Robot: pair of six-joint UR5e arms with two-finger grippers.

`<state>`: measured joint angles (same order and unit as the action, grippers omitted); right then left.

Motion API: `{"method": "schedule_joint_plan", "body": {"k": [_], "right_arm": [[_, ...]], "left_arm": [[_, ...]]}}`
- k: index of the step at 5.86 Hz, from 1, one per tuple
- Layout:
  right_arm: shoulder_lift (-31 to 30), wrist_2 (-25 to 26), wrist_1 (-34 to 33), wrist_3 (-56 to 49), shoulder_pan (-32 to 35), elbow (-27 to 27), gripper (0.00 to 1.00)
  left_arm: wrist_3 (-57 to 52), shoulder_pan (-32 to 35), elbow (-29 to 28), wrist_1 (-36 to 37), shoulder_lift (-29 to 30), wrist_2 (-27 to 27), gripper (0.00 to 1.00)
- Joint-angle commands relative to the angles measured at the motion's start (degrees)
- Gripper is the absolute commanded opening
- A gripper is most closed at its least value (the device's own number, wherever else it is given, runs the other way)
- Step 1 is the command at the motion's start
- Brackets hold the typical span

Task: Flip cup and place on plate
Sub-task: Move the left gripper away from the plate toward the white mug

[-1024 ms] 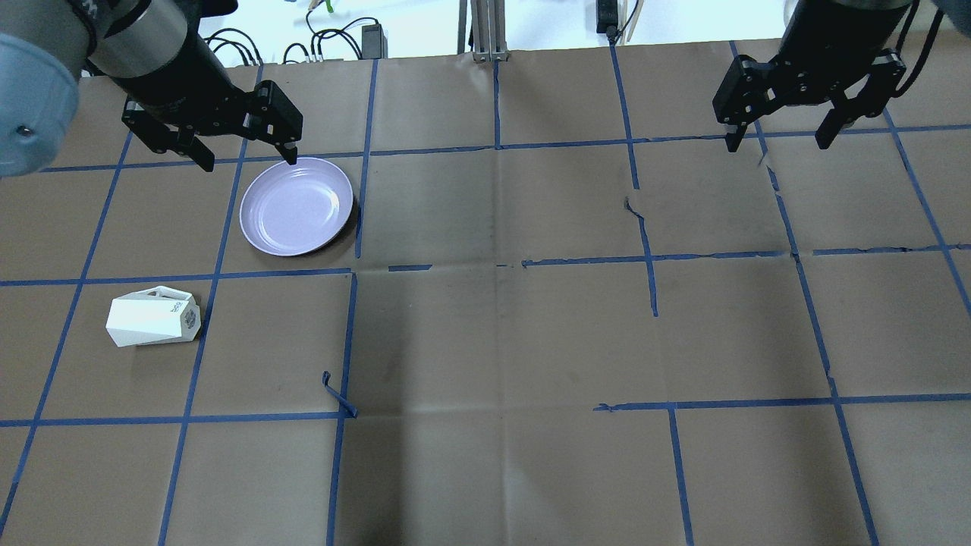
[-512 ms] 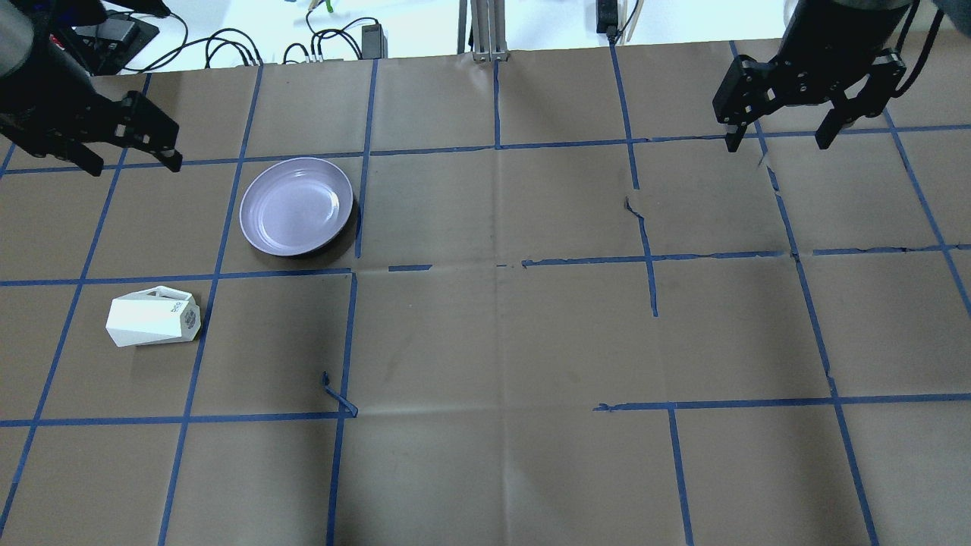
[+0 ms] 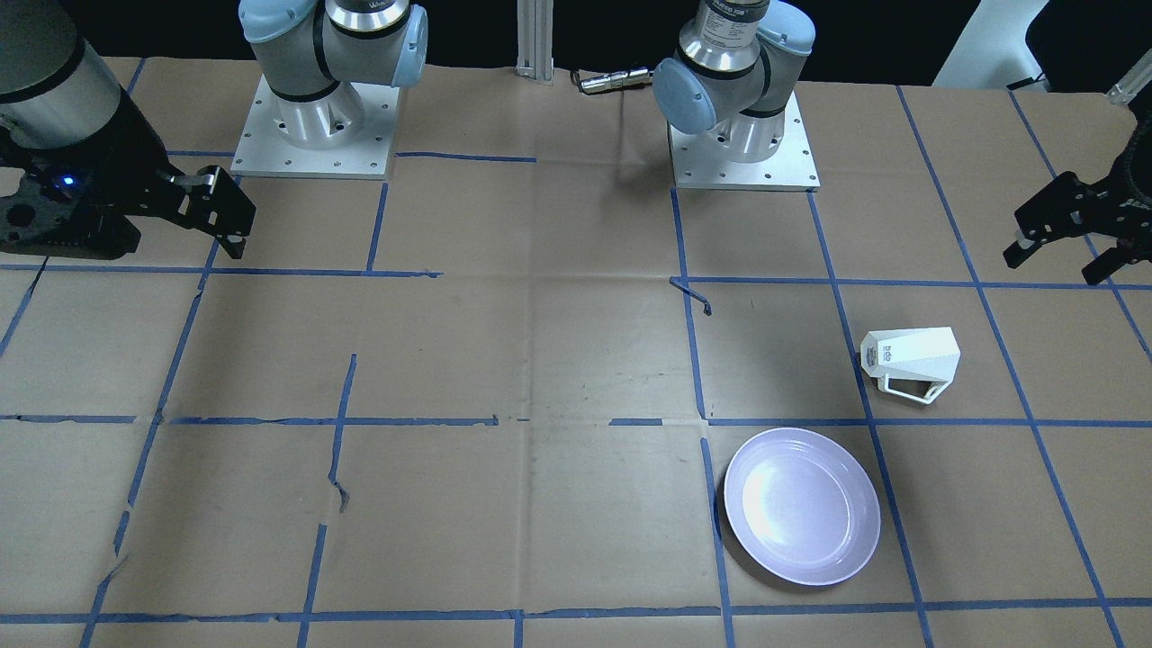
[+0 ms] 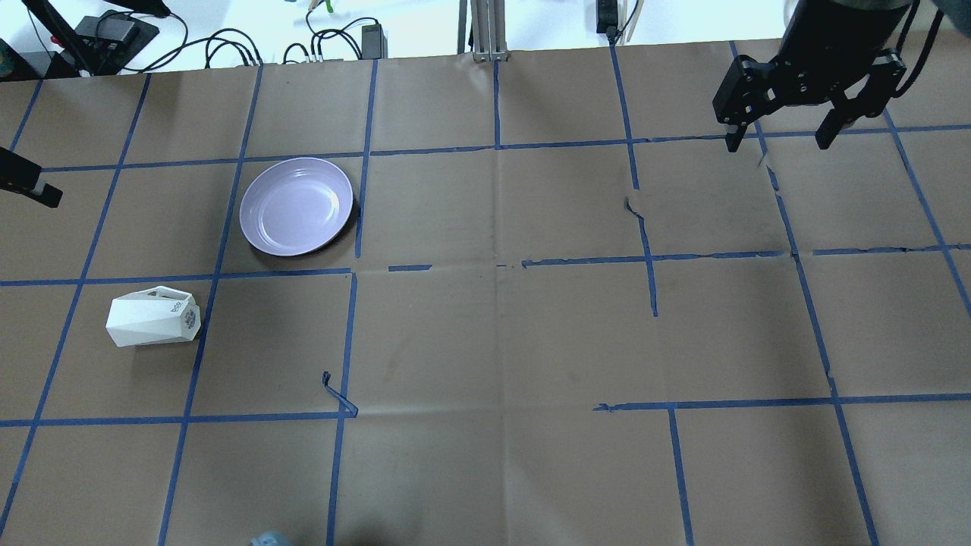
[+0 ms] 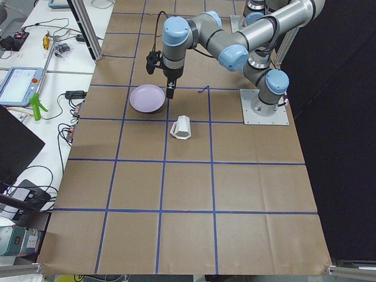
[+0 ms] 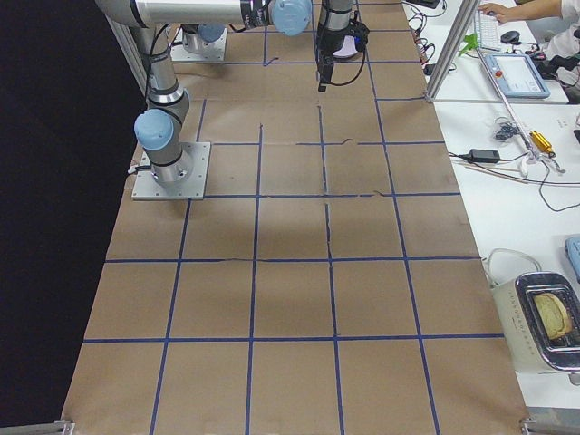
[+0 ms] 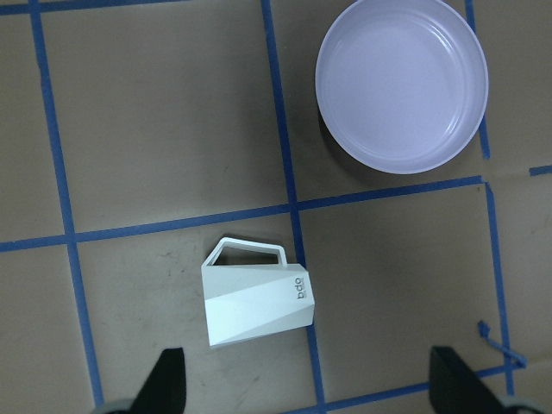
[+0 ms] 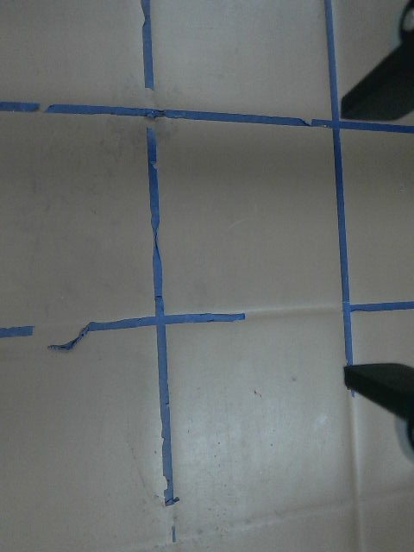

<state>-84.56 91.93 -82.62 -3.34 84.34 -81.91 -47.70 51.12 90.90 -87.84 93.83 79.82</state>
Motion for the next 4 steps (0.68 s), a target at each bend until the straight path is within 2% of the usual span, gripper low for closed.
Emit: {"method": "schedule_joint_plan", "body": {"k": [1, 3, 4], "right_arm": [[0.01, 0.0, 0.0, 0.0, 0.04, 0.0, 1.0], [0.01, 0.0, 0.0, 0.0, 0.04, 0.0, 1.0], [0.01, 0.0, 0.0, 0.0, 0.04, 0.0, 1.0]], "left_arm": [[-8.09, -6.26, 0.33, -0.13, 5.02, -5.24, 0.99], [-16.95, -12.67, 1.03, -0.31, 14.4, -10.97, 0.99], [-20.12, -14.27, 2.25, -2.92, 17.67, -13.43, 0.99]]}}
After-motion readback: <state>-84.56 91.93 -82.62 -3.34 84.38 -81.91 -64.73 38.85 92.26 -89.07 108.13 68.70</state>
